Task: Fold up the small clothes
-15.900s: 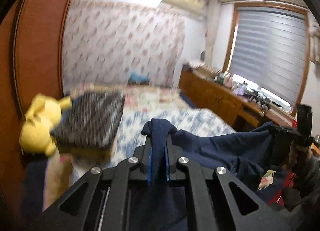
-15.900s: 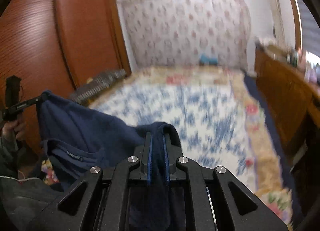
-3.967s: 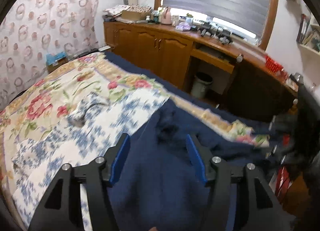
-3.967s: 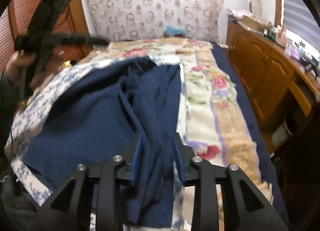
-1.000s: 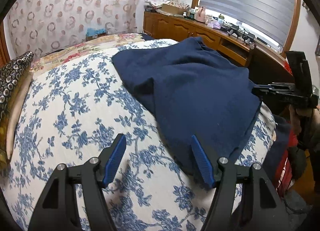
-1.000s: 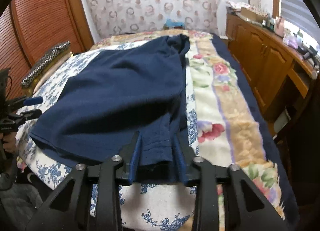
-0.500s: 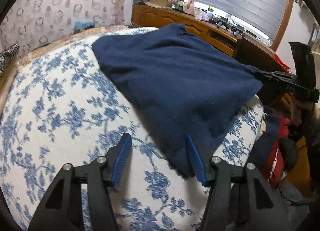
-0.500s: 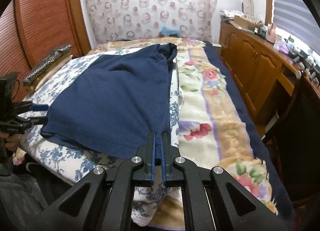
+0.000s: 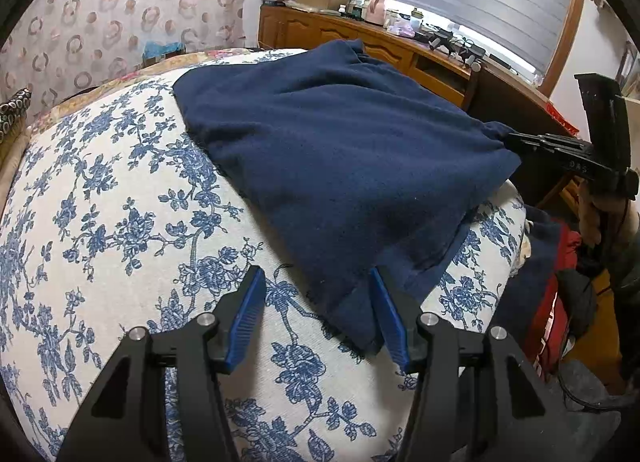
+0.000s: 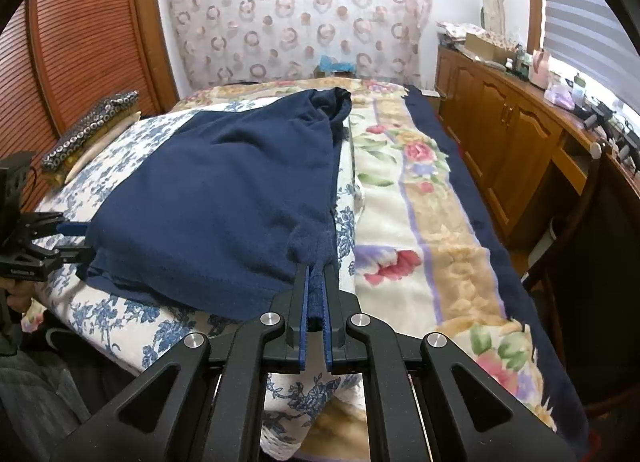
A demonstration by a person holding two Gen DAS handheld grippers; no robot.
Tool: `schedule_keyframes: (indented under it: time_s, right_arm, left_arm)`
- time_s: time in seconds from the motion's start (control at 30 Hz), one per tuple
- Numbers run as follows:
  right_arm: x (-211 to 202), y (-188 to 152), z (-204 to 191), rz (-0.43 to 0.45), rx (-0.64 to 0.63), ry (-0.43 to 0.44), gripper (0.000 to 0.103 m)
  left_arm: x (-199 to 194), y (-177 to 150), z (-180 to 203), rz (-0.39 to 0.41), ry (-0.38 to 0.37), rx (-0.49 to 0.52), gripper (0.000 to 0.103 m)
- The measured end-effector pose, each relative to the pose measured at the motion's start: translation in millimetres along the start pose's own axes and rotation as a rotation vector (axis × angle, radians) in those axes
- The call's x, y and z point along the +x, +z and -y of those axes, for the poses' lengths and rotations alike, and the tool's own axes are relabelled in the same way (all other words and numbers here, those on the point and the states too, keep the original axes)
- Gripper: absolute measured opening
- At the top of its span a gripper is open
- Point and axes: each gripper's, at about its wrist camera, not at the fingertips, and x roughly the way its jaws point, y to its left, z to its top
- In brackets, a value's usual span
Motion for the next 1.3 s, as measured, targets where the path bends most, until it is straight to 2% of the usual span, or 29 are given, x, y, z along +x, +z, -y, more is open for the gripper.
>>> schedule_keyframes:
  time_s: [0.07,0.1,0.13,0.2,0.23,0.3,0.37,0.43,0.57,0.7,0.87,0.93,1.17,1.27,1.3]
  right_arm:
    - [-1,-1,0,0.002,-0.003,-0.002,0.002]
    - [-1,-1,-1,0.004,-0.005,-0.003,0.003]
    - [-1,0,-2,0.005,-0.007,-0.006,0.004]
    - [-3,1,-4,0.012,-0.016,-0.024,0.009]
    - [-5,2,-8,0.020,-0.020,-0.031,0.014]
    - [-9,4,-12,0.038,-0.027,-0.026,0.023]
    - [-13,6,-17,0.056,-0.038,-0.025,0.038]
    - [-16,8,-27,0.072,-0.057,-0.011,0.047]
    - [-15,9,-53,0.090,-0.104,0.084,0.061]
    - [0,9,-84,0.068,-0.180,0.170,0.066]
    - [23,8,-101,0.030,-0.252,0.148,0.069]
    - [30,7,-102,0.015,-0.279,0.118,0.070]
    - [50,0,-82,-0.011,-0.372,-0.087,0.070]
    - [57,-1,-74,-0.025,-0.386,-0.100,0.069]
    - [58,-1,-74,-0.022,-0.399,-0.099,0.066]
  left_arm:
    - [0,0,1,0.000,-0.006,0.006,0.042]
    - [0,0,3,-0.001,-0.014,0.012,0.034]
    - [1,0,5,-0.006,-0.032,0.018,0.021]
    - [0,2,8,-0.006,-0.041,0.026,0.010]
    - [-3,4,12,0.004,-0.039,0.041,0.005]
    - [-12,12,13,0.030,-0.055,0.039,0.004]
    - [-24,25,14,0.067,-0.080,0.030,0.003]
    - [-36,39,17,0.104,-0.092,0.033,0.003]
    - [-48,65,23,0.153,-0.098,0.054,0.003]
    - [-51,90,23,0.185,-0.115,0.044,0.002]
    - [-51,109,22,0.210,-0.112,0.039,0.002]
    - [-52,112,22,0.217,-0.113,0.036,0.002]
    - [-56,114,19,0.232,-0.123,0.015,0.002]
    - [-60,114,16,0.242,-0.122,0.005,0.002]
    - [-61,115,15,0.244,-0.118,0.005,0.002]
